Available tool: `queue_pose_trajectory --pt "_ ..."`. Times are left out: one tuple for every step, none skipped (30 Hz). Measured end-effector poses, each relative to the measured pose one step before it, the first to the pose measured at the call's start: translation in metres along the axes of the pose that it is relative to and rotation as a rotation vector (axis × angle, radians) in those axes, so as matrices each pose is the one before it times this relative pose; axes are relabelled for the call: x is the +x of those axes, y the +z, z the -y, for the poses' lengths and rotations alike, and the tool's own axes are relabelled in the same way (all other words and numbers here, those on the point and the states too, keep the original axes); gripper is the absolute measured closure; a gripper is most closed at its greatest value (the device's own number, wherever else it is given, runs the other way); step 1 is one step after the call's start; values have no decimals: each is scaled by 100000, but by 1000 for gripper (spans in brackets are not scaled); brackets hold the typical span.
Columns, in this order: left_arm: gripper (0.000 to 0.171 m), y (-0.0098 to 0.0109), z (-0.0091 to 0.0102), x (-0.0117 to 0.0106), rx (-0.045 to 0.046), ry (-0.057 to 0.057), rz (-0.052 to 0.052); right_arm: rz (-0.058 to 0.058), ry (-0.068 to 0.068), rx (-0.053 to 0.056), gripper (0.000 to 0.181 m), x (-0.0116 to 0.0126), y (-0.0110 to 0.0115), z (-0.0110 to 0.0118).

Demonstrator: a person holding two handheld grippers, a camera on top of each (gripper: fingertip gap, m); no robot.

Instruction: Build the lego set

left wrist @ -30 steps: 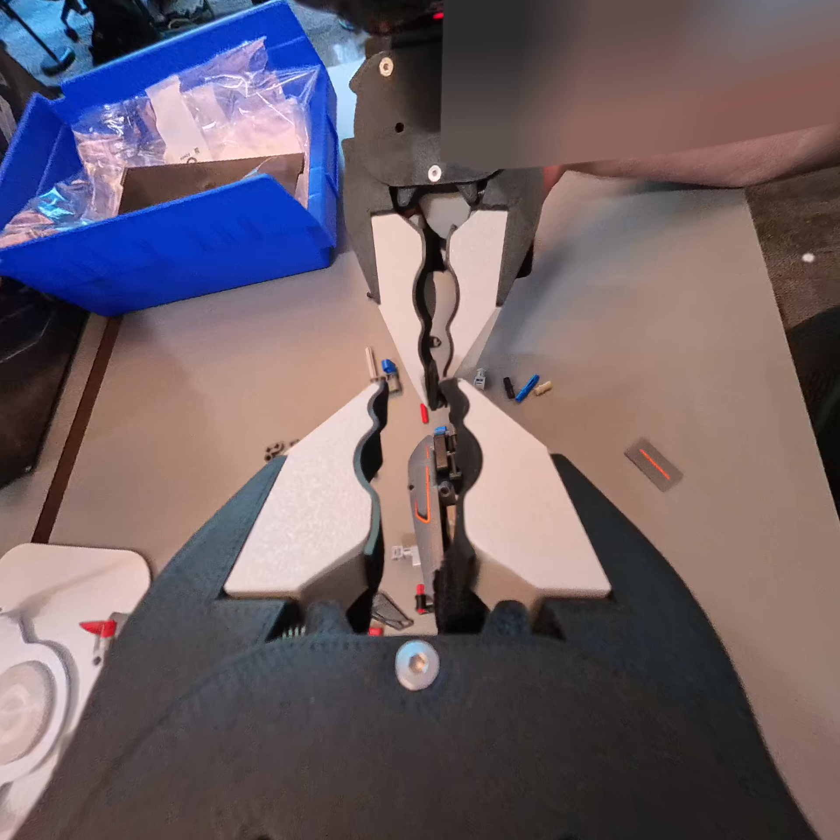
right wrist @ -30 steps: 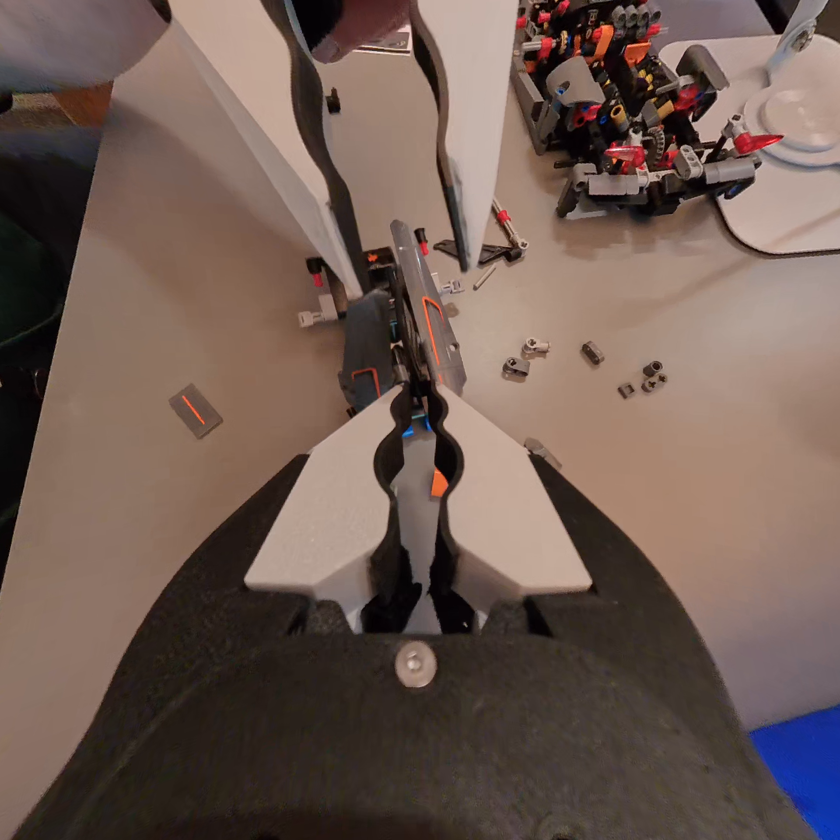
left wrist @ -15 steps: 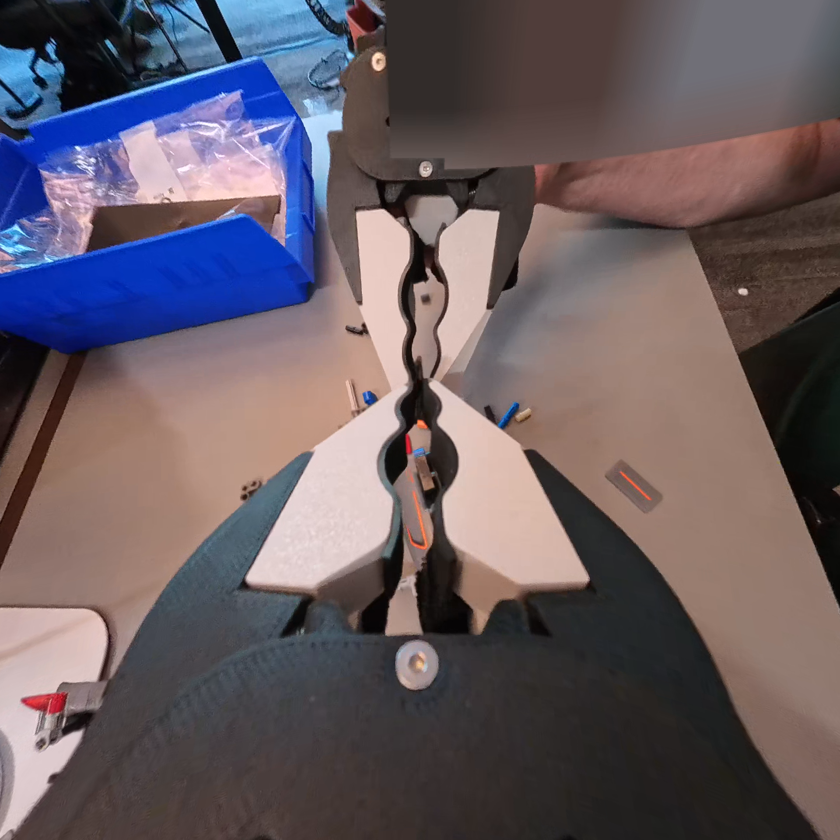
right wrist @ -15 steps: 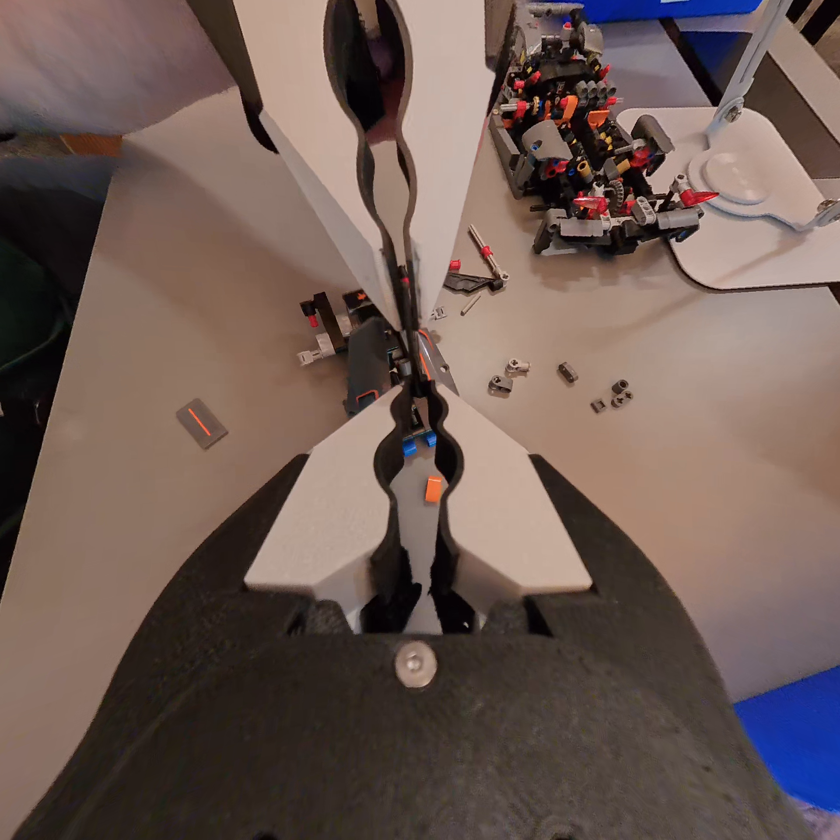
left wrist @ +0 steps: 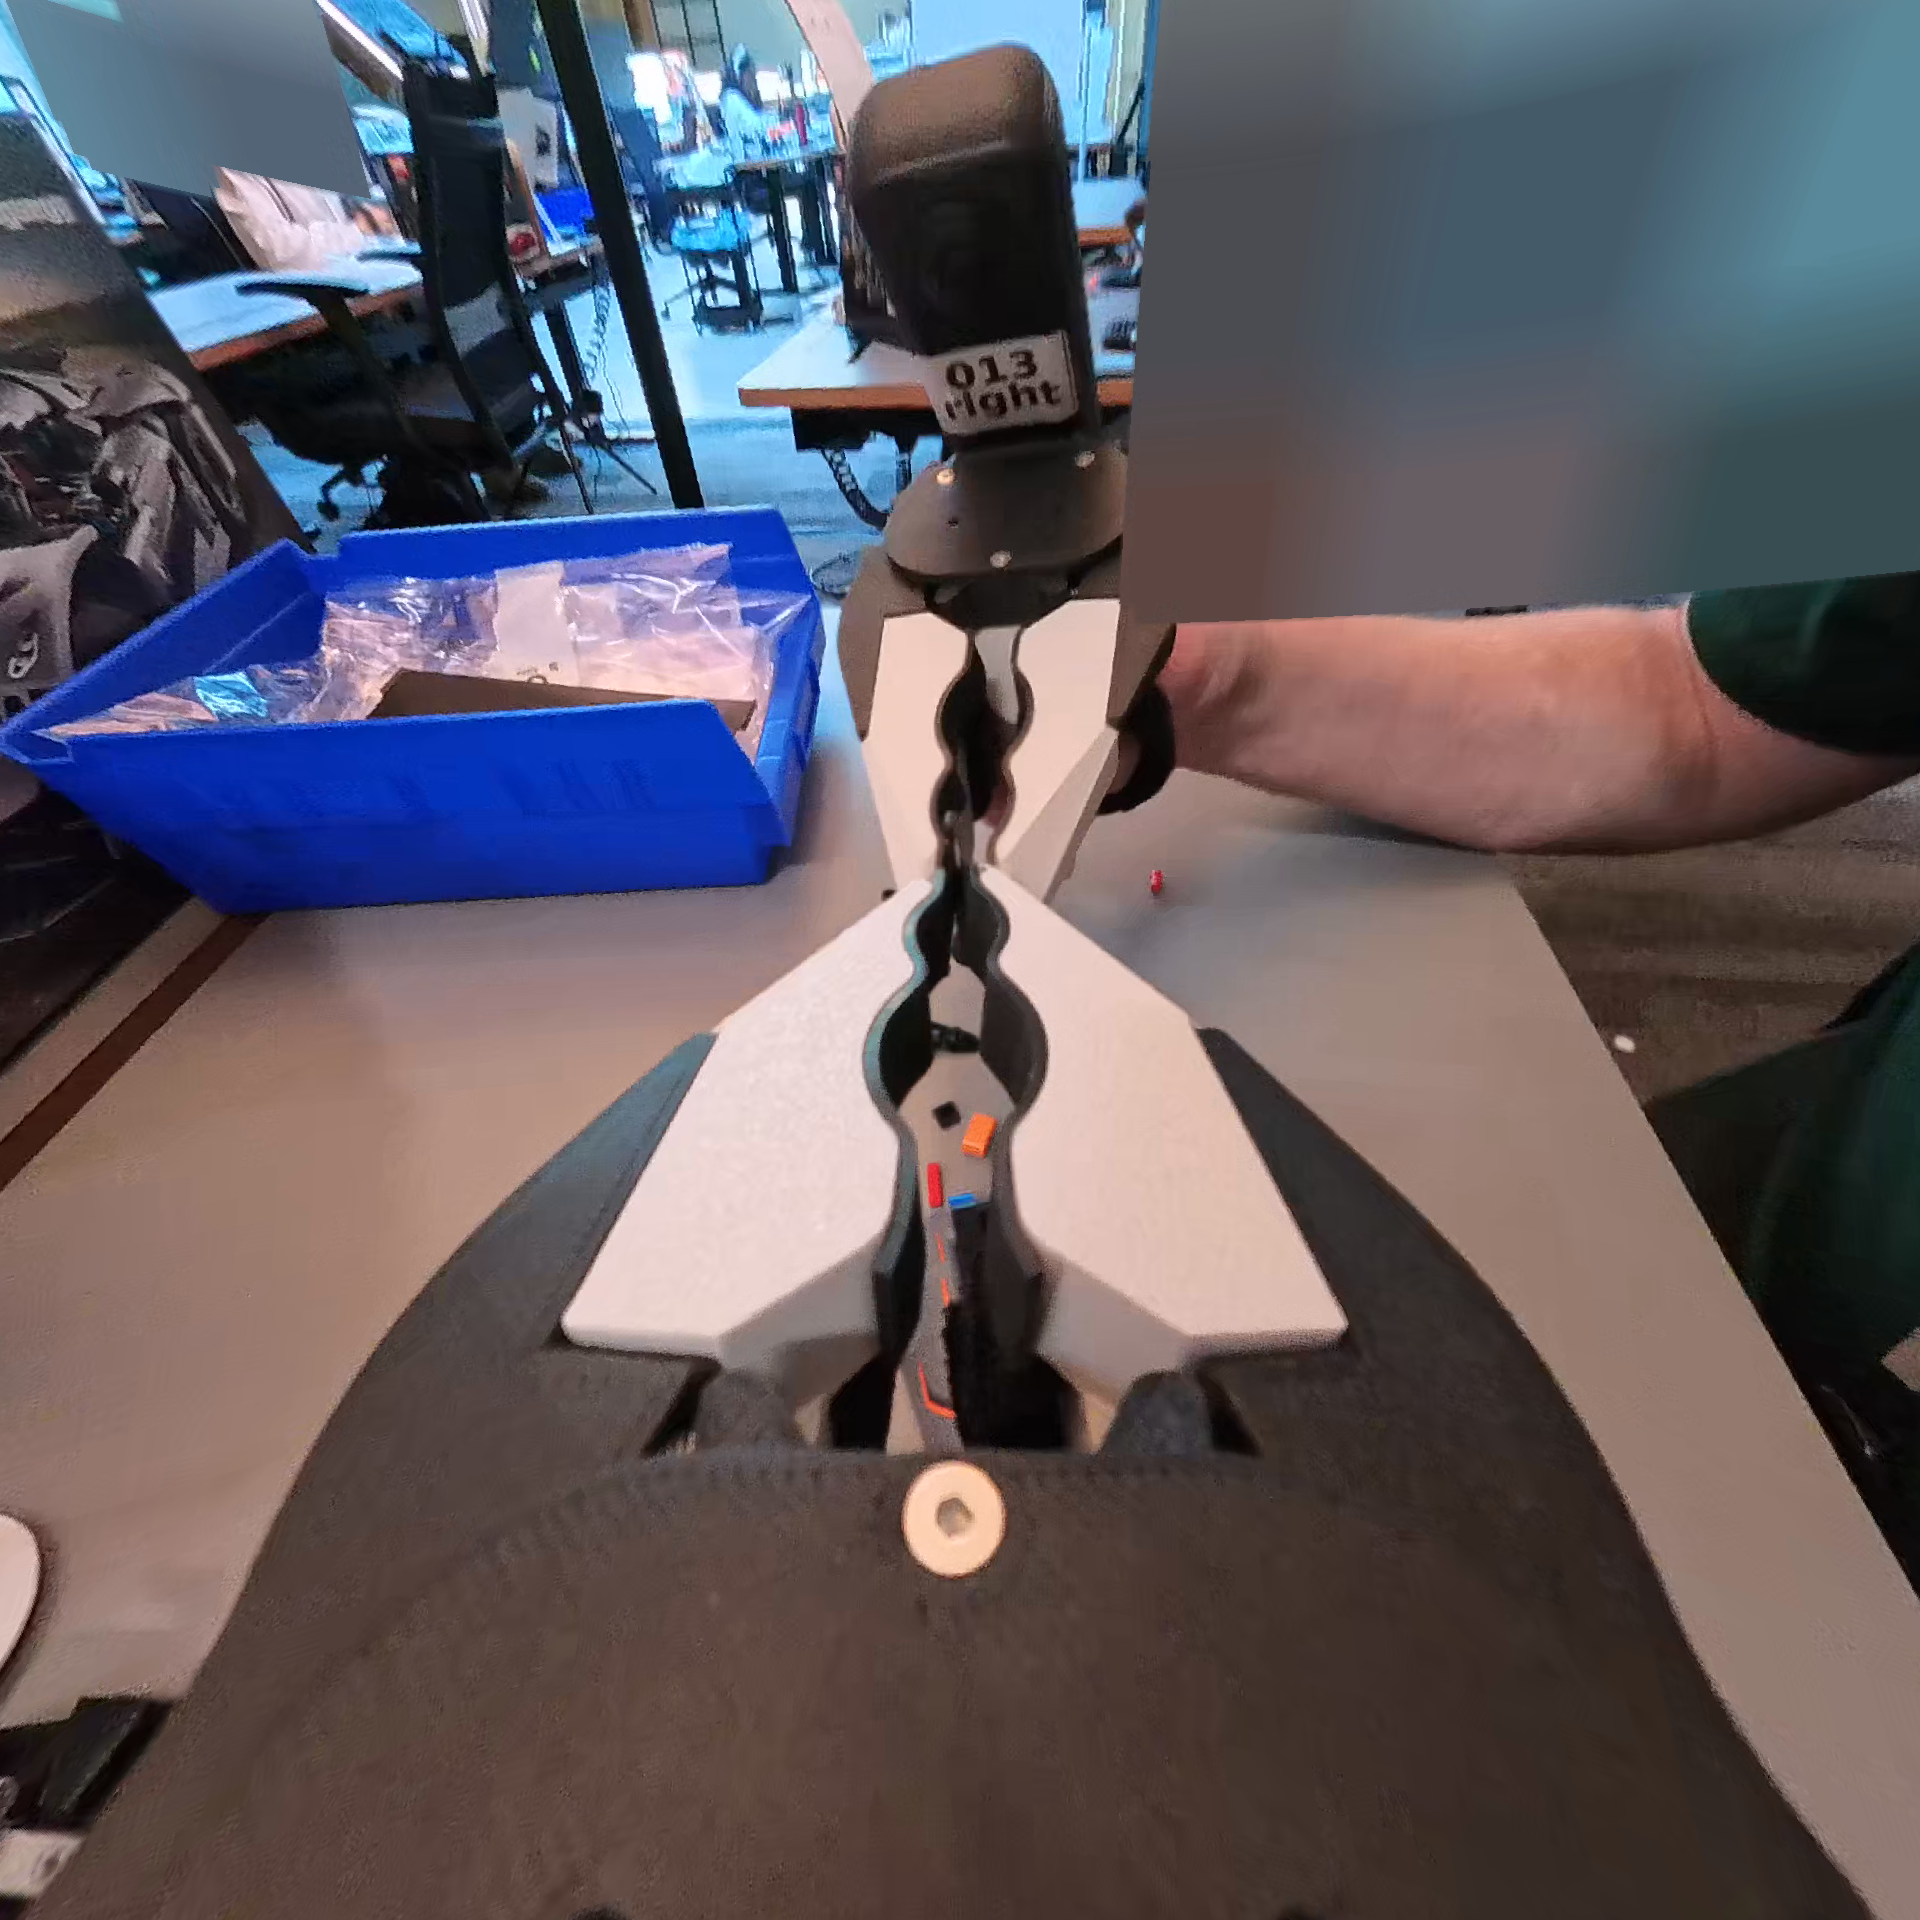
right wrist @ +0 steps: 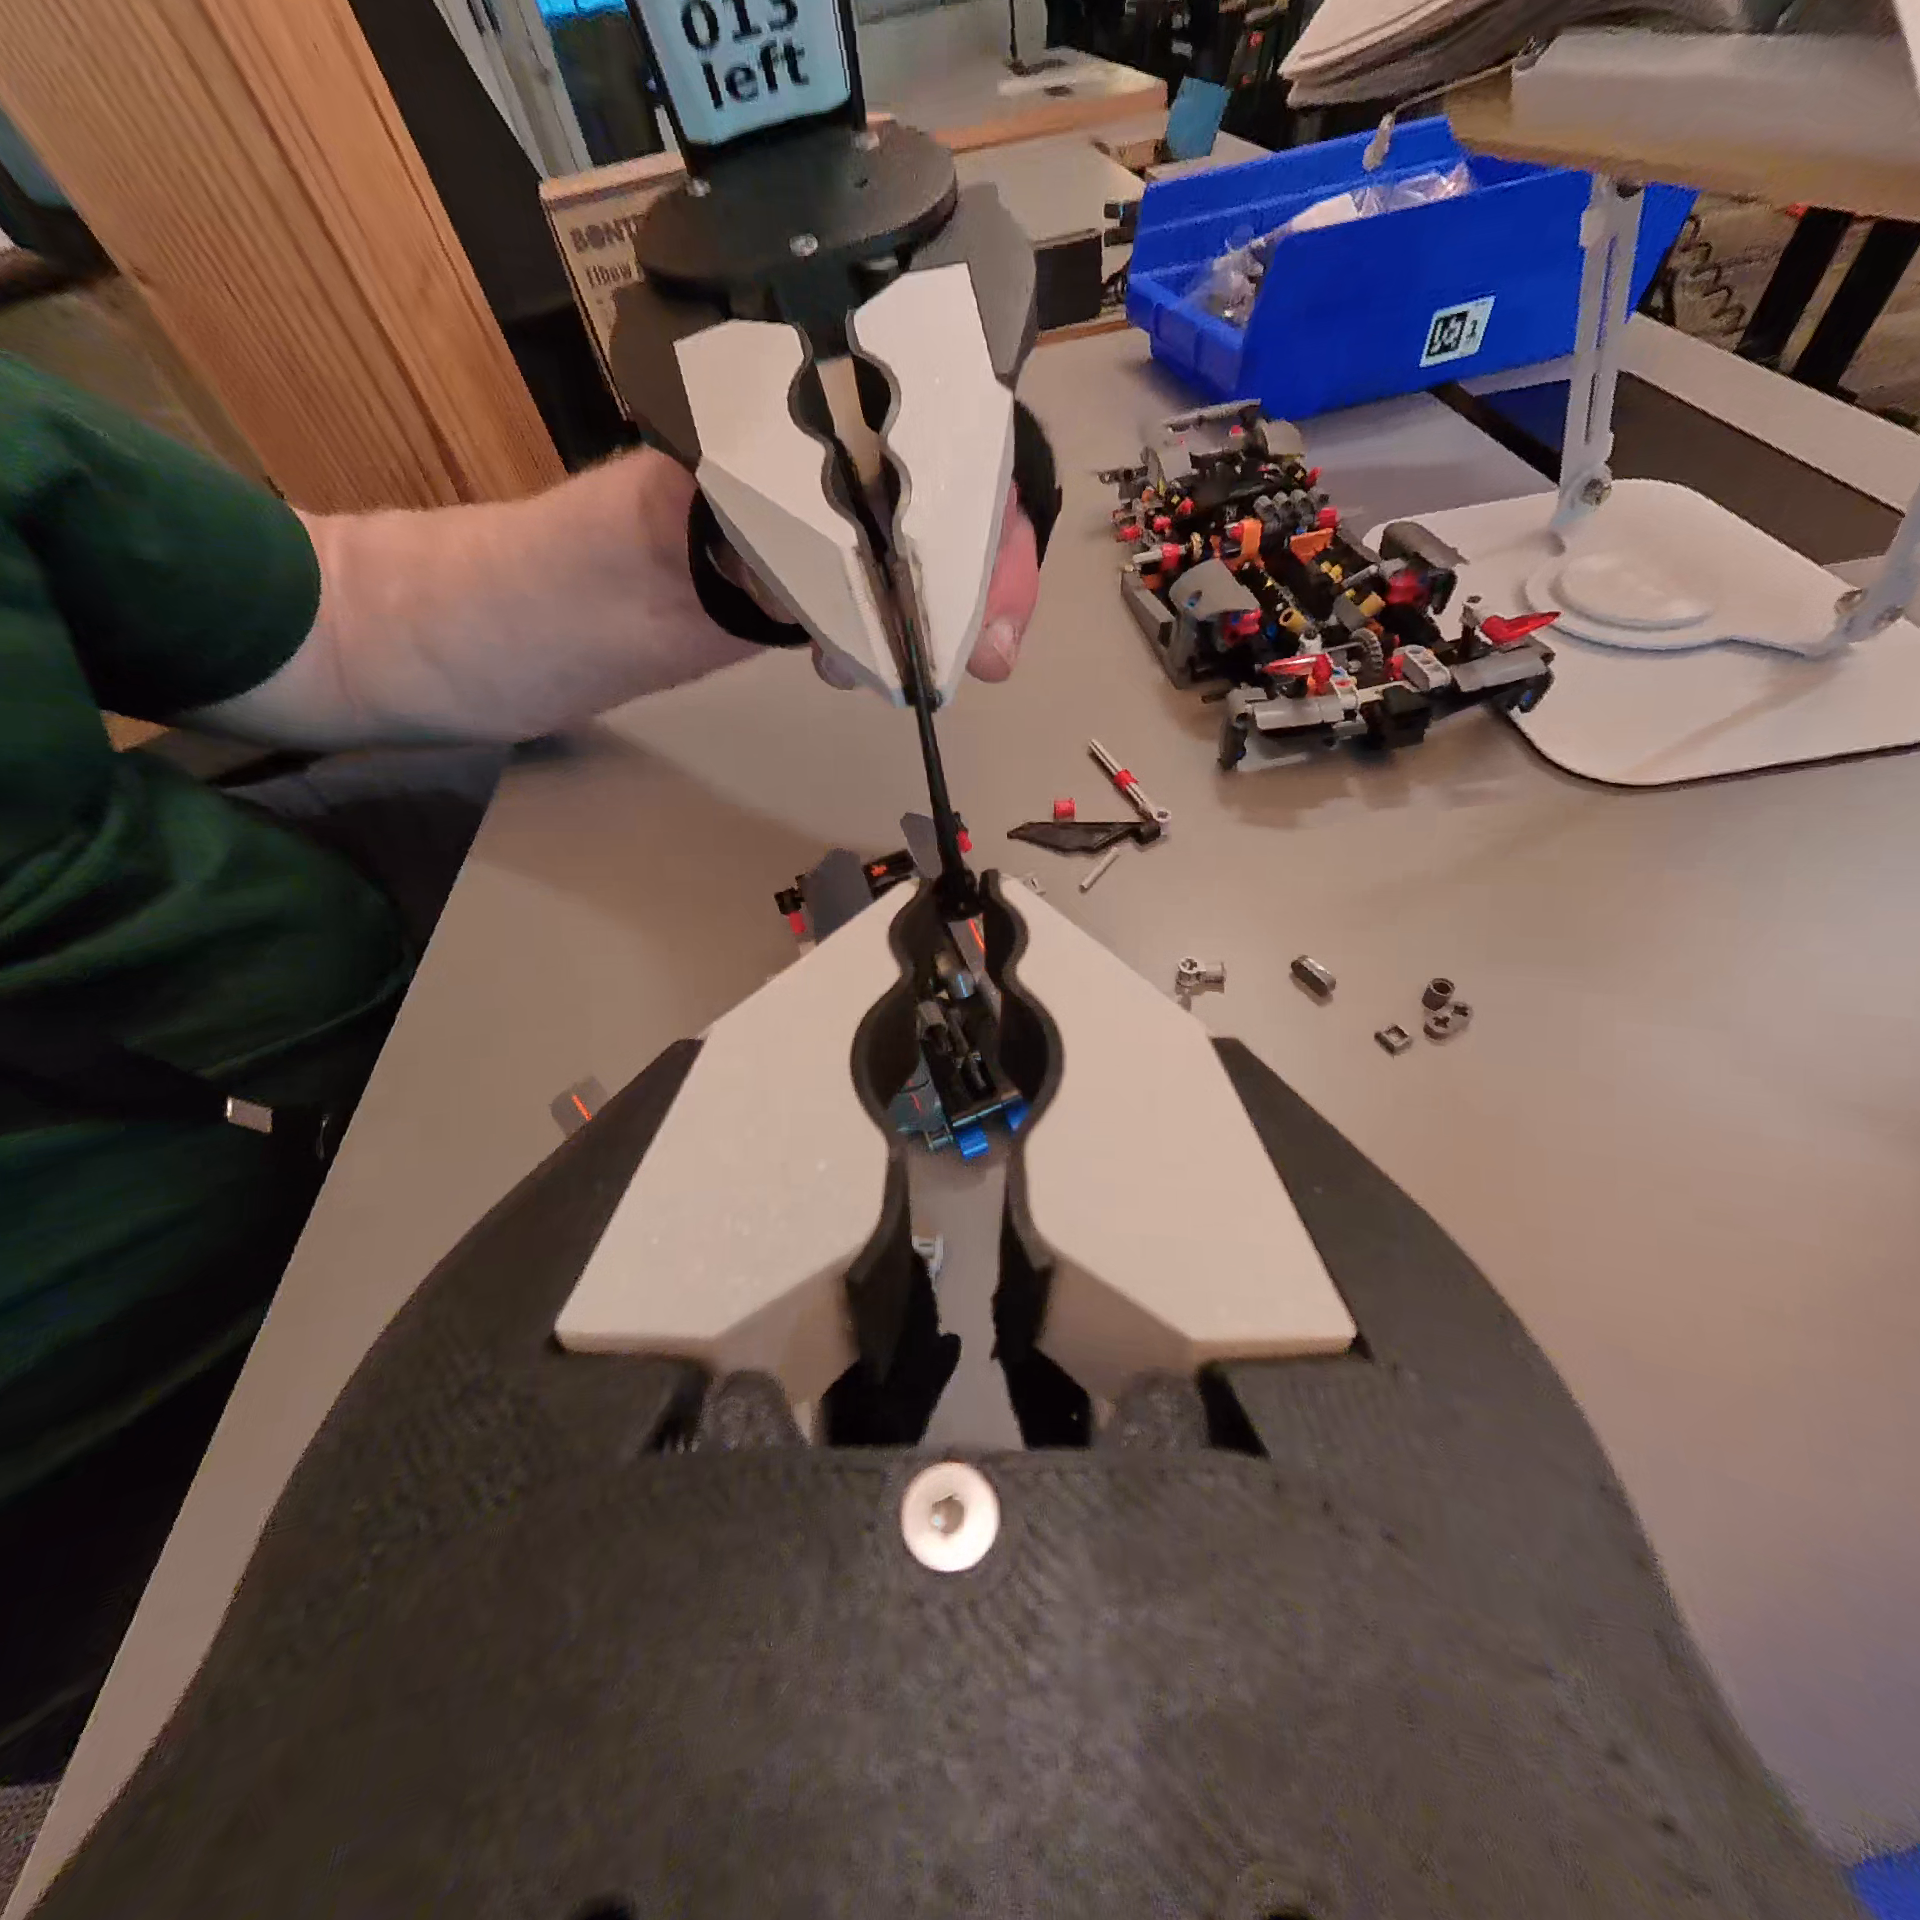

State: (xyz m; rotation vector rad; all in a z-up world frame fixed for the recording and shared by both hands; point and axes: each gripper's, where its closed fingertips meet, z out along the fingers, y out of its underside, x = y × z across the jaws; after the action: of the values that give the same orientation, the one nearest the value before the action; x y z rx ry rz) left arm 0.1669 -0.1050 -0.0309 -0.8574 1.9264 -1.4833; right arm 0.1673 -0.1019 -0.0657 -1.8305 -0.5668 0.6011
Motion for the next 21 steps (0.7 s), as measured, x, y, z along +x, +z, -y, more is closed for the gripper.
queue_pose_trajectory --pt "171 -97 35 31 1494 -569 -352 1059 912 964 176 -54 -18 68" --pt "171 -98 69 52 1746 -1095 -708 1943 898 1074 176 -227 16 120" --pt "171 -130 152 -33 2333 -1448 -182 174 -151 1358 176 -41 20 186" --pt "171 -118 100 -60 1914 -1408 -95 -282 -195 670 176 14 2 117" --pt "171 -105 27 -65 1436 -1186 99 9 300 807 176 8 16 107" --pt "171 -127 142 -111 2012 -457 930 628 959 556 174 -32 -2 36" --pt "171 -80 187 35 1876 -903 -15 416 791 -244 174 0 6 -71" --pt "171 -83 142 -33 1374 -256 686 27 253 245 174 60 -25 -14" --pt "171 -121 148 -233 1207 1232 2220 391 502 1385 173 6 -96 196" --pt "171 -52 107 79 902 -62 -433 1276 715 1814 176 -109 -130 251" --pt "171 -25 136 188 1294 -1093 -1513 944 641 1312 177 -77 -110 194" --pt "171 -36 110 -67 1333 -134 381 -35 266 1087 177 37 -88 151" --pt "171 -30 26 -30 775 -345 50 551 443 834 177 -24 -57 93" --pt "171 -24 88 42 1109 -1347 -796 1026 927 1396 177 -64 -45 162" --pt "171 -44 85 -68 1085 -966 -7 822 866 1996 175 -40 -42 252" --pt "171 -12 -111 -52 -232 -35 158 783 741 1223 173 -54 -49 169" --pt "171 -2 -87 8 -182 275 91 269 493 -2 173 1 -27 -6" --pt "171 -31 43 -7 615 -49 308 -77 316 274 174 49 -50 24" --pt "171 22 -26 58 90 -398 -320 579 361 1009 174 -50 -44 142" --pt "171 43 -106 40 -468 91 -136 854 446 851 176 -103 -34 122" --pt "171 24 20 39 465 398 112 -142 -211 -481 177 17 17 -77"
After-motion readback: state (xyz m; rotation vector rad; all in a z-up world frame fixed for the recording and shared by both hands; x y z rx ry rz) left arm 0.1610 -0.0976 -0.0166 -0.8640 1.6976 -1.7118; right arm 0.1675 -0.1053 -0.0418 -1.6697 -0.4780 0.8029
